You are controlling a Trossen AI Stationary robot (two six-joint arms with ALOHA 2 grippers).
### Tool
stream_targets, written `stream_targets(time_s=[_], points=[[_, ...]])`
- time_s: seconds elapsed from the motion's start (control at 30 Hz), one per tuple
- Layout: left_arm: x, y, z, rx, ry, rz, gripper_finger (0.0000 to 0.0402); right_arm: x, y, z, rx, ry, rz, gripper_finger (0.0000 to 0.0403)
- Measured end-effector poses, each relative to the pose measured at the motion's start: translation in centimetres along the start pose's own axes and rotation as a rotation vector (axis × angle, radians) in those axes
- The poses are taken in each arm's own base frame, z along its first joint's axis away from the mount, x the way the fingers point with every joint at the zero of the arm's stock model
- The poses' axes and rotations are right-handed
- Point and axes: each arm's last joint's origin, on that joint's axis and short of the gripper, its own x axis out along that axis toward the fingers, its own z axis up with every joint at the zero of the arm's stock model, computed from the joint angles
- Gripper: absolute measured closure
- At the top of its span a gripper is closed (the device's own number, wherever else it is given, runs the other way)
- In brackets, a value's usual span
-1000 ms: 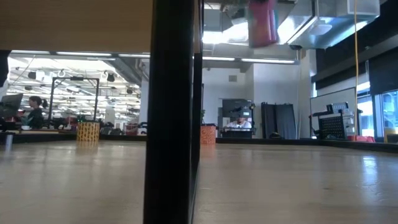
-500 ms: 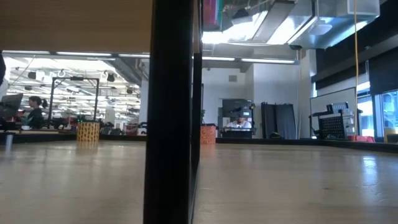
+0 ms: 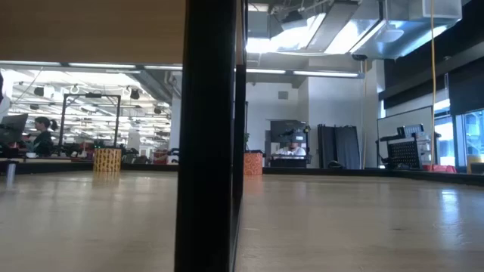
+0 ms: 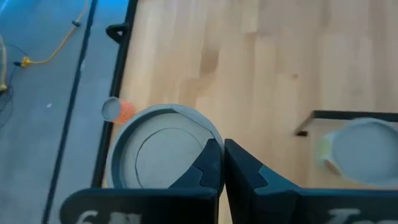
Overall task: Pick and place cans onto a shelf
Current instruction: Put the canned chicken soup on the shelf
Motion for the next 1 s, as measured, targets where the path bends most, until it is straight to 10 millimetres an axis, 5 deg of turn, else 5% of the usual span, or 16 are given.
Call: stream_targets(time_s=[0.37,1.0], points=[[-4.6,-1.1,-2.1,-0.105,-0.075,-0.126,0.0401,0.0,0.0,0.1,-0.001,-0.006,0.000,0.0338],[-2.7,-7.1,-8.9,-0.170,0.130,-0.177,0.0401,0.0,0.0,0.2,0.001,-0.019,0.003,0.0338]])
